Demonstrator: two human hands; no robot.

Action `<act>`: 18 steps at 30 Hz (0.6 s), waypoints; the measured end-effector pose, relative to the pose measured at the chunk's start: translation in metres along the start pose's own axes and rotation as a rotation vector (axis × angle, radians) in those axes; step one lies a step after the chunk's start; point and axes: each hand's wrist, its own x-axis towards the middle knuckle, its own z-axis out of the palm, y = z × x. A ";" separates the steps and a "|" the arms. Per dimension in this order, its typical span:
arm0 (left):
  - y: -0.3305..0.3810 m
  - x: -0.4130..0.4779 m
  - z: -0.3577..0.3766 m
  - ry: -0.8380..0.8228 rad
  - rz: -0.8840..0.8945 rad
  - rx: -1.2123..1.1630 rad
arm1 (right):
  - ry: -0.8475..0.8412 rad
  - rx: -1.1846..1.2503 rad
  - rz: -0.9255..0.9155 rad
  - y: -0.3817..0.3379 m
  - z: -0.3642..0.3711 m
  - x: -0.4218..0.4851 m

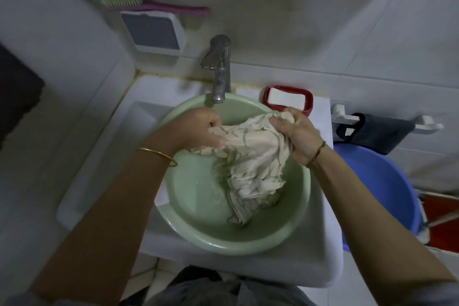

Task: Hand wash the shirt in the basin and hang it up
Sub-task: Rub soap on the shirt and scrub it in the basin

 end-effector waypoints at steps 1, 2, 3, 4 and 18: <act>-0.001 -0.003 -0.003 0.014 -0.016 -0.031 | 0.043 -0.015 -0.005 0.000 0.001 0.001; -0.001 -0.006 -0.006 0.024 -0.040 -0.092 | 0.086 -0.061 -0.010 0.001 0.001 0.004; -0.002 -0.008 -0.007 0.039 -0.071 -0.203 | 0.126 -0.131 -0.017 0.002 0.000 0.006; -0.003 -0.010 -0.006 0.067 -0.100 -0.367 | 0.168 -0.198 -0.026 0.004 -0.001 0.010; 0.057 0.026 0.089 0.215 -0.553 -1.918 | 0.289 -1.063 -0.320 0.026 0.082 -0.012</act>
